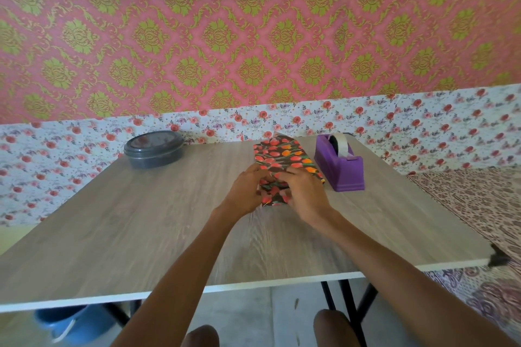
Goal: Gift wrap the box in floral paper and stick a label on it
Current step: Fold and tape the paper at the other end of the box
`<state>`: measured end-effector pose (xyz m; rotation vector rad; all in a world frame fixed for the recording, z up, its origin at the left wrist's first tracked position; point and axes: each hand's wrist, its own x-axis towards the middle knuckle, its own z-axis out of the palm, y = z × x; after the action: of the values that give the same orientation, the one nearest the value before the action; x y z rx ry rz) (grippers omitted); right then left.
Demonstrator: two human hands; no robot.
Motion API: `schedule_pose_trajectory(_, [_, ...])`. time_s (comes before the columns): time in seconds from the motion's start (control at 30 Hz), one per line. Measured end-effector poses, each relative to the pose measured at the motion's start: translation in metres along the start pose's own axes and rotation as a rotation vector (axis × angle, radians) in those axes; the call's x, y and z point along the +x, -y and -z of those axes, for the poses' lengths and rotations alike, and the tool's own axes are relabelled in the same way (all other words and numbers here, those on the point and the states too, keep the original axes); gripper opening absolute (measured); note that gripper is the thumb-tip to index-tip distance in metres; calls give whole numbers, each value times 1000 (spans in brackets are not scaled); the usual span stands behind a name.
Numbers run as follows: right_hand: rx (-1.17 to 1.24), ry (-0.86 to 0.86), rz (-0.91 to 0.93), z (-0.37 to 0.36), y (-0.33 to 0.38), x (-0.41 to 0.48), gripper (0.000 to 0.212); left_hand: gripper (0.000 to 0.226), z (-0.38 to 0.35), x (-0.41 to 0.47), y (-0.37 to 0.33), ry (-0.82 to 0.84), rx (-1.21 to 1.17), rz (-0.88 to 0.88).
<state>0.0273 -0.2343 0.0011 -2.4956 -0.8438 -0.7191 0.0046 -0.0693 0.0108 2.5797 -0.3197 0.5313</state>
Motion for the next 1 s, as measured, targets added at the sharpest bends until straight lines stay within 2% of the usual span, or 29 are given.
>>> schedule_pose_trajectory(0.1, [32,94,5,13,-5,0,34,28,0,0,2,11,-23,7])
schedule_pose_trajectory(0.23, [104,0,-68,23,-16,-7,33,34,0,-1,-3,2,-30,53])
schedule_pose_trajectory(0.33, [33,-78,-285,19,-25,-11,27,29,-7,-1,-5,-81,12,95])
schedule_pose_trajectory(0.43, [78,19,-511,19,-36,-7,27,26,-10,-1,-2,-81,-57,114])
schedule_pose_trajectory(0.5, [215,127,-596,25,-38,-2,41,36,-8,-2,-2,-72,-254,178])
schedule_pose_trajectory(0.6, [539,118,-818,33,-42,5,44,64,-8,-2,1,-211,-725,543])
schedule_pose_trajectory(0.63, [670,116,-888,36,-41,4,47,63,-9,-2,4,-231,-878,684])
schedule_pose_trajectory(0.67, [777,138,-933,36,-43,5,47,53,-8,-1,5,-206,-1018,793])
schedule_pose_trajectory(0.73, [864,160,-953,34,-43,5,40,22,-4,1,3,-95,-1103,861])
schedule_pose_trajectory(0.8, [876,157,-915,29,-43,4,39,11,-2,4,3,-29,-1072,861])
schedule_pose_trajectory(0.87, [854,131,-870,24,-40,1,36,10,2,8,4,-5,-1072,840])
schedule_pose_trajectory(0.93, [797,109,-809,21,-38,3,31,12,12,16,5,-61,-1125,812])
schedule_pose_trajectory(1.0, [766,100,-741,20,-36,14,34,29,26,24,8,-110,-1178,739])
